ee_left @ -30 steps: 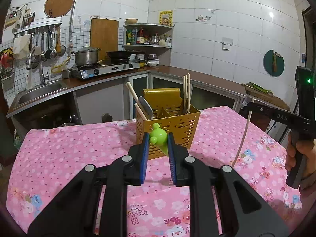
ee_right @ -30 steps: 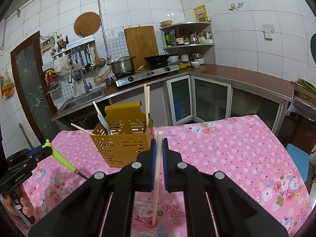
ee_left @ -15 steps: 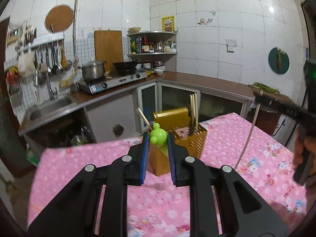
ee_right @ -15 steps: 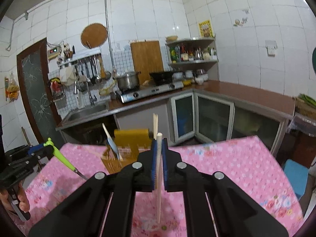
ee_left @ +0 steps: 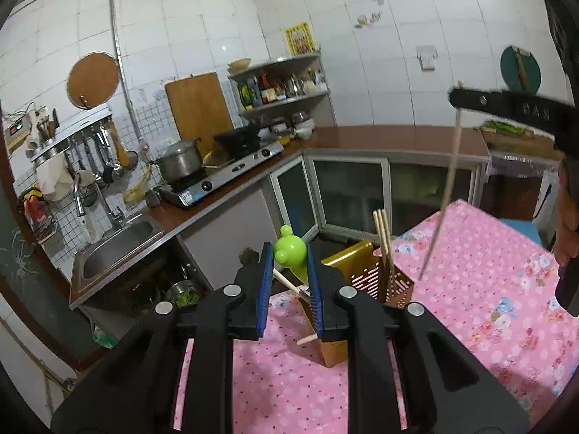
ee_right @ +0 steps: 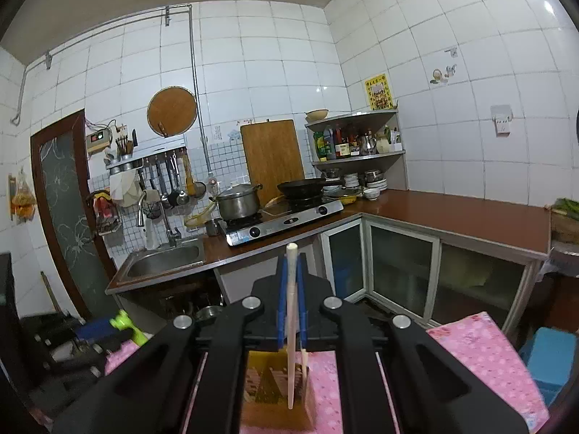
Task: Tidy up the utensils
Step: 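Carry the fork over the caddy with the left tool while the right tool brings its chopstick, then open both tools over the caddy to drop the fork and chopstick in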
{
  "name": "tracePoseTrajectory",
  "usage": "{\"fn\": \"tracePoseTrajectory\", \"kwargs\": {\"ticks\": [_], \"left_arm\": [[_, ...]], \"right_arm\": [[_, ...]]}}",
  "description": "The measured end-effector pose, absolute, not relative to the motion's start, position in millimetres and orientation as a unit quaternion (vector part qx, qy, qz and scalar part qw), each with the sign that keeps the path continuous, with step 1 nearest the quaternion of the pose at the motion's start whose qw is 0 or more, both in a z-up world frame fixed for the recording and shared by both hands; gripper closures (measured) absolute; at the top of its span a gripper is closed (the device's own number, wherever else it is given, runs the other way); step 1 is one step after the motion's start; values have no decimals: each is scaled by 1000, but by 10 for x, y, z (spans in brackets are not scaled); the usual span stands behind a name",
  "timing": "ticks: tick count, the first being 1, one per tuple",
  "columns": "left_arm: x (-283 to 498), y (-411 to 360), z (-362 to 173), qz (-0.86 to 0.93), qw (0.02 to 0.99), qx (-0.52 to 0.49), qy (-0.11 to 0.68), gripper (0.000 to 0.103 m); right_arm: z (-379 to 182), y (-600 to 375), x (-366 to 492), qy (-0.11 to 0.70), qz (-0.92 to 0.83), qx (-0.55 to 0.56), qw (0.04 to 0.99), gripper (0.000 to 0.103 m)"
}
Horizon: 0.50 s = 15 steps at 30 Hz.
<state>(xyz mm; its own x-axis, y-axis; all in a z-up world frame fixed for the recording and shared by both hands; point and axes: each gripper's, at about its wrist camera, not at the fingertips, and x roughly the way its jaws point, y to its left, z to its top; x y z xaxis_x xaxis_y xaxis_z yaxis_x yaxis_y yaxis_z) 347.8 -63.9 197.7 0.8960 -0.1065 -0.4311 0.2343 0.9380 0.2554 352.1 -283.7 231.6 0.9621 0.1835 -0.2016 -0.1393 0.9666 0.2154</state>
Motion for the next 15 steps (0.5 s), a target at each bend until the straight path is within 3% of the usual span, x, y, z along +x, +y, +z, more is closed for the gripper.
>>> {"fn": "tracePoseTrajectory", "kwargs": {"ticks": [7, 15], "left_arm": [[3845, -754, 1525, -84, 949, 189, 236, 85], [4092, -667, 1127, -98, 938, 168, 285, 85]], "right_arm": [[1914, -2727, 3938, 118, 77, 96, 985, 98], [1366, -2558, 4313, 198, 89, 51, 975, 97]]}}
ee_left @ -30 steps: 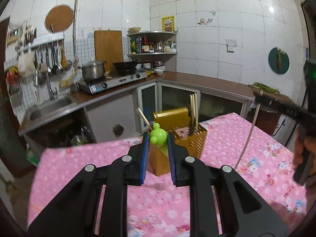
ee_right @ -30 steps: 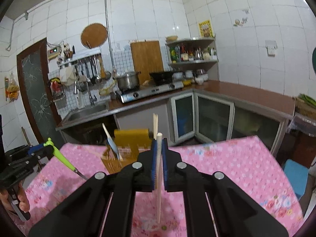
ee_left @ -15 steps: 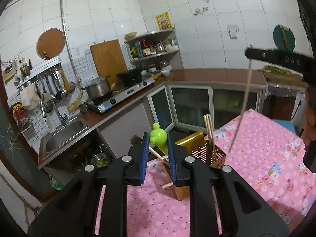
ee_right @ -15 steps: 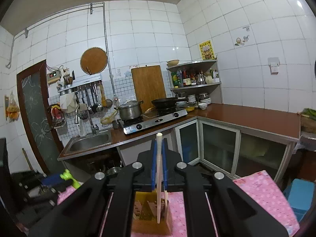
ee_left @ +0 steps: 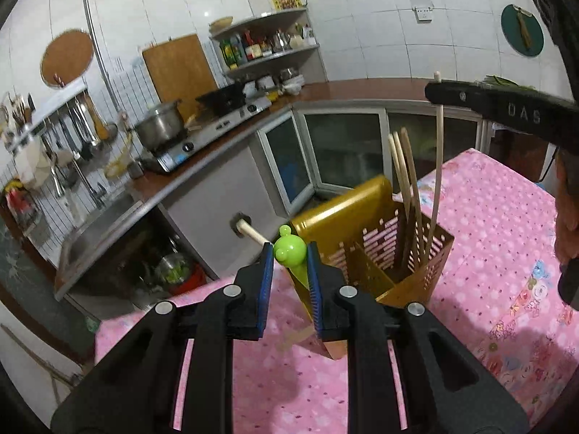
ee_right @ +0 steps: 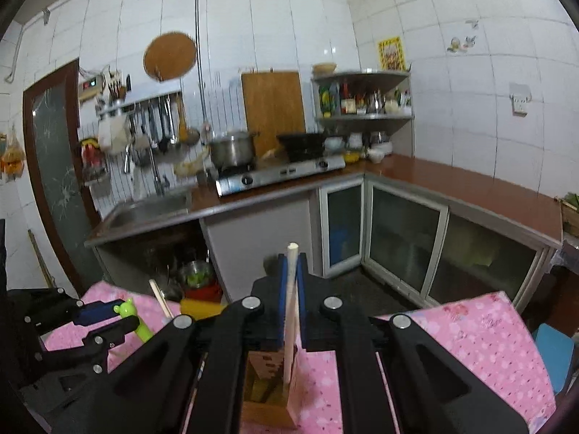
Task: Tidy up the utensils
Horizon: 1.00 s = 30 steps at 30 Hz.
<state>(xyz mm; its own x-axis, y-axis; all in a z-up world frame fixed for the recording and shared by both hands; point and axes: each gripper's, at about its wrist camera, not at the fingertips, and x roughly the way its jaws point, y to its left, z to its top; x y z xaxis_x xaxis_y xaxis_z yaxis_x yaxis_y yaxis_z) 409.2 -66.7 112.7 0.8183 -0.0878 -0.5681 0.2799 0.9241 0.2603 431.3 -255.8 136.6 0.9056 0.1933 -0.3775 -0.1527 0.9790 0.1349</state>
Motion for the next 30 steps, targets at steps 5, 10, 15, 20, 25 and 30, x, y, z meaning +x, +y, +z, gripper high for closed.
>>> {"fn": "tracePoseTrajectory", "kwargs": {"ticks": [5, 10, 15, 20, 25, 30], "left_arm": [[4077, -540, 954, -103, 943, 124, 292, 85], [3966, -395, 979, -112, 947, 71, 294, 85], [3617, -232, 1177, -106, 959, 29, 263, 59], [3148, -46, 1318, -79, 972, 1, 221, 19], [2591, 109, 1251, -38, 983, -31, 174, 5], [2170, 125, 978, -7, 984, -50, 171, 5]], "right_arm": [[1022, -2467, 4394, 231, 93, 37, 968, 97], [894, -2443, 4347, 237, 98, 35, 966, 96], [1022, -2535, 4082, 214, 101, 39, 971, 49], [1132, -2629, 3609, 202, 101, 38, 973, 44], [991, -2682, 2917, 182, 91, 39, 978, 18], [691, -2656, 2354, 173, 85, 51, 980, 5]]}}
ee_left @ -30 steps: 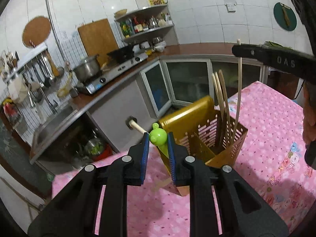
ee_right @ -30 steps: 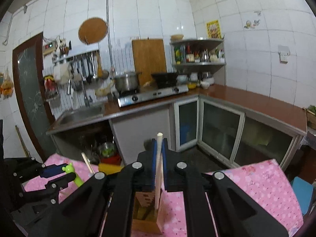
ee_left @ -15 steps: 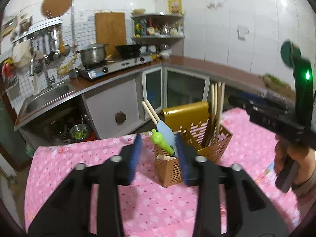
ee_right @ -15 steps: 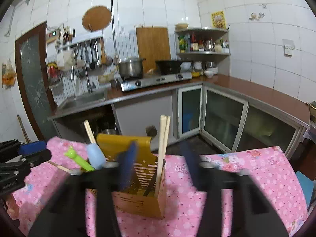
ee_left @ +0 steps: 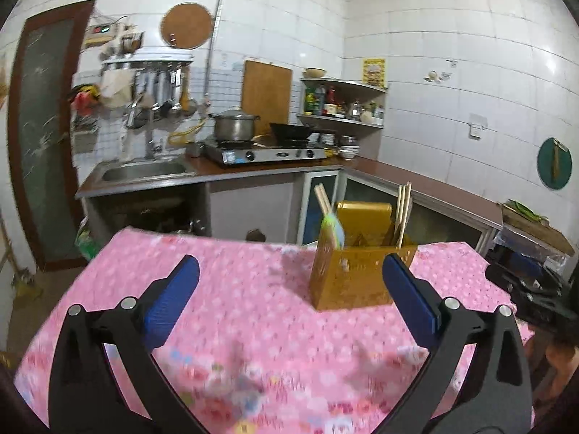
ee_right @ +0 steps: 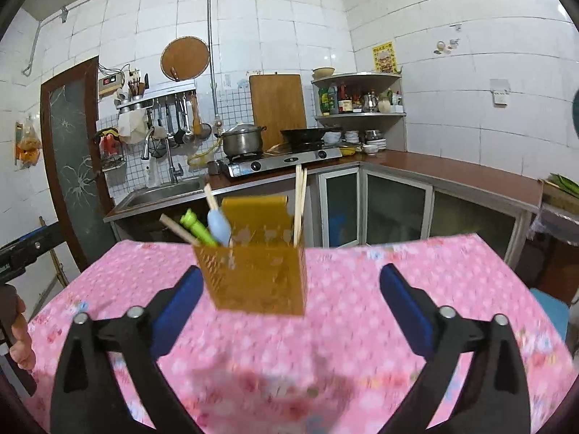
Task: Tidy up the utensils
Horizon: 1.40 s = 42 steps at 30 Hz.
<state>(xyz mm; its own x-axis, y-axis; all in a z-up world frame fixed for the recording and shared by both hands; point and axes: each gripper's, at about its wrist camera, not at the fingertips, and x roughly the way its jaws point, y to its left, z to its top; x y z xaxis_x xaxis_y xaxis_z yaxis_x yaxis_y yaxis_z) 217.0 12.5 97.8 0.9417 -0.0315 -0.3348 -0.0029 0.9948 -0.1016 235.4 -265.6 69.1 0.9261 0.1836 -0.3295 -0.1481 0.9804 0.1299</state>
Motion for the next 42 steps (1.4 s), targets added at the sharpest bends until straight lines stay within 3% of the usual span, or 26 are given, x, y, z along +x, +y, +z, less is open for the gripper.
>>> {"fn": "tracePoseTrajectory", "kwargs": {"ticks": [6, 13, 19, 42], "left_arm": [[1756, -23, 662, 9, 985, -27, 168, 5], [1530, -101, 299, 32, 989, 10, 144, 5], [1534, 36, 121, 58, 990, -19, 127, 5], [1578, 49, -2, 55, 989, -7, 138, 5]], "right_arm": [[422, -2486, 1942, 192, 74, 37, 978, 4], [202, -2345, 1669, 151, 46, 3, 988, 4], [60, -2365, 1666, 147, 39, 12, 988, 4], [-33, -2348, 1632, 140, 27, -13, 990, 4]]}}
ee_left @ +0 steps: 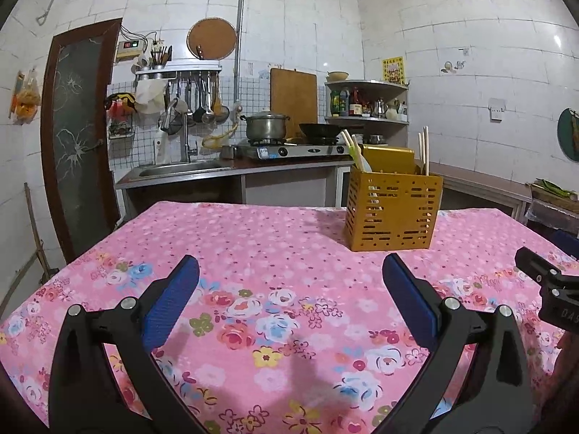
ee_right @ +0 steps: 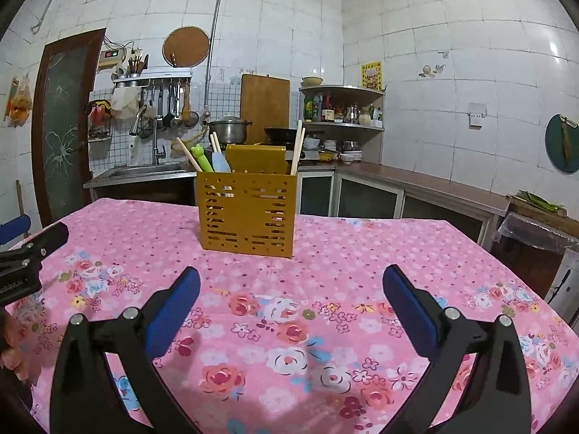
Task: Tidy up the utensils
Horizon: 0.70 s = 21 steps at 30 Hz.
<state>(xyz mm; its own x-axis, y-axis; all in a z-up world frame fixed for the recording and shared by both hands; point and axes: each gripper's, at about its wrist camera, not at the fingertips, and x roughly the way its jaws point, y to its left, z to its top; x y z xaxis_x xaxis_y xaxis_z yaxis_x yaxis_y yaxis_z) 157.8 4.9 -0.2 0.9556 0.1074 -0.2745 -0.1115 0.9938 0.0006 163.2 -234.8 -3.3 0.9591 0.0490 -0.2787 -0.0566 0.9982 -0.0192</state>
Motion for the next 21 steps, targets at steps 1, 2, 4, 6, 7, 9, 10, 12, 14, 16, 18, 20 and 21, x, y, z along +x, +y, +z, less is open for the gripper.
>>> {"fn": "tracePoseTrajectory", "kwargs": {"ticks": [1, 2, 4, 6, 7, 9, 10, 12, 14, 16, 18, 20, 21], "left_arm": [[1579, 46, -6, 54, 989, -7, 140, 5], [1580, 42, -9, 52, 989, -7, 141, 5], [1577, 34, -13, 51, 989, -5, 141, 5], [1576, 34, -15, 51, 989, -6, 141, 5], [1575, 34, -15, 50, 989, -6, 140, 5], [1567, 31, -17, 50, 989, -6, 139, 5], [1561, 31, -14, 49, 989, -6, 138, 5], [1564, 30, -19, 47, 989, -6, 140, 5], [1564, 30, -20, 45, 989, -6, 140, 5], [1560, 27, -12, 45, 989, -5, 140, 5], [1557, 22, -8, 44, 989, -5, 139, 5], [1555, 14, -6, 44, 989, -5, 139, 5], [1554, 11, -7, 44, 989, -4, 139, 5]], "right_arm": [[-32, -2351, 1628, 140, 27, -13, 990, 4], [-30, -2353, 1625, 140, 28, -13, 990, 4], [-29, -2355, 1622, 140, 26, -13, 990, 4], [-25, -2361, 1620, 141, 25, -12, 990, 4], [-23, -2365, 1618, 140, 25, -12, 990, 4], [-22, -2370, 1620, 142, 23, -11, 990, 4], [-22, -2378, 1626, 144, 23, -10, 989, 4], [-24, -2380, 1627, 145, 22, -8, 989, 4], [-24, -2379, 1630, 145, 22, -8, 989, 4], [-25, -2380, 1631, 145, 22, -8, 989, 4], [-25, -2386, 1632, 146, 22, -8, 989, 4], [-25, -2389, 1632, 145, 22, -7, 989, 4], [-24, -2389, 1635, 145, 22, -7, 989, 4]]}}
